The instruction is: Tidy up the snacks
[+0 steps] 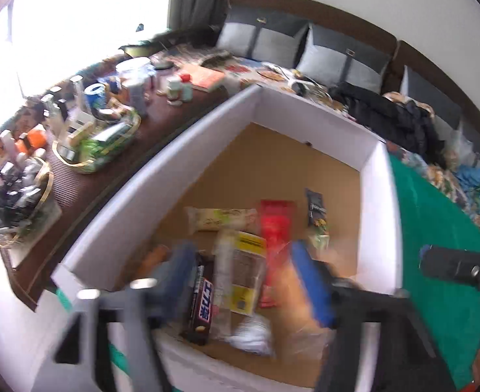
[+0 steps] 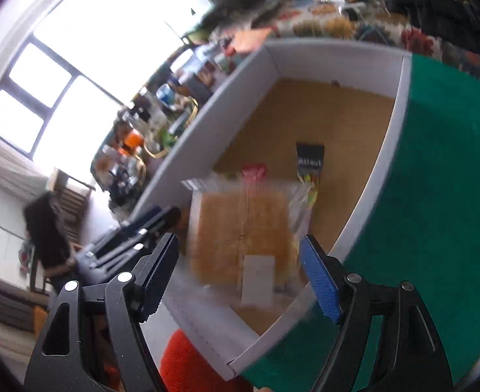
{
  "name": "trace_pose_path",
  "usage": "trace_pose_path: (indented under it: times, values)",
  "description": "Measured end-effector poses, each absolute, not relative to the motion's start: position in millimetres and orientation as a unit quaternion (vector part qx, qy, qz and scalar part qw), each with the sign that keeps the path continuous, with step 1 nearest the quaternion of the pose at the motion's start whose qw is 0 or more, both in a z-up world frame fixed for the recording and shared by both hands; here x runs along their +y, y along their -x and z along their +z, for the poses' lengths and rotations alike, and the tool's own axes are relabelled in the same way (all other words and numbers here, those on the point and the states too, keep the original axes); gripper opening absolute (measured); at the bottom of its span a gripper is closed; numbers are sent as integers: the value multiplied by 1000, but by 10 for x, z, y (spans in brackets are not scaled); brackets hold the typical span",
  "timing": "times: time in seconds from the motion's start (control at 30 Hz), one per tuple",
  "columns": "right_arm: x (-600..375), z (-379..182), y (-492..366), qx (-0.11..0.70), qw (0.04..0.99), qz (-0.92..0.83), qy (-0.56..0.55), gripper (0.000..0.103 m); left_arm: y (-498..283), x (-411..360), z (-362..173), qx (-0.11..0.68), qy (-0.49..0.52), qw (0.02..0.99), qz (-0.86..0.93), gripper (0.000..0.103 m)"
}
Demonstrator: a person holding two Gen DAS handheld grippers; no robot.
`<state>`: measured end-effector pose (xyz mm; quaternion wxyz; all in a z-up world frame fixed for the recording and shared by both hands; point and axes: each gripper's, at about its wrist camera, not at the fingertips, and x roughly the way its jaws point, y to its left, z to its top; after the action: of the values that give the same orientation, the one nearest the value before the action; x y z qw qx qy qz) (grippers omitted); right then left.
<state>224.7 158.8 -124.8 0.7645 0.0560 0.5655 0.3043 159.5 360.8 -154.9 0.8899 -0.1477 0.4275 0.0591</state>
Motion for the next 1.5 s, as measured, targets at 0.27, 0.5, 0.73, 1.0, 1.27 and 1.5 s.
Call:
trace_pose_path:
  times: [0.27, 0.5, 0.73, 1.0, 1.27, 1.5]
  values:
    - [1448, -909, -2234, 495, 821, 282, 20, 79, -1354, 3432, -1177, 365, 81, 920, 120, 103]
    - [1596, -483, -2016, 405, 865, 275, 115, 84, -1140, 3401, -946, 359, 75, 908, 201, 103]
    - [1665, -559, -1814, 411, 857, 281, 133, 84, -1034, 3474, -925, 373, 97, 903, 187, 103]
    - [1750, -595, -1737, 418, 851, 282, 148, 84, -1006, 3449, -882, 382, 71, 902, 189, 103]
    - [1734, -412, -1551, 361, 880, 274, 145, 84, -895, 3410, -721, 359, 44, 914, 182, 103]
    - [1728, -275, -1523, 358, 882, 277, 130, 85, -847, 3342, -567, 355, 12, 918, 177, 103]
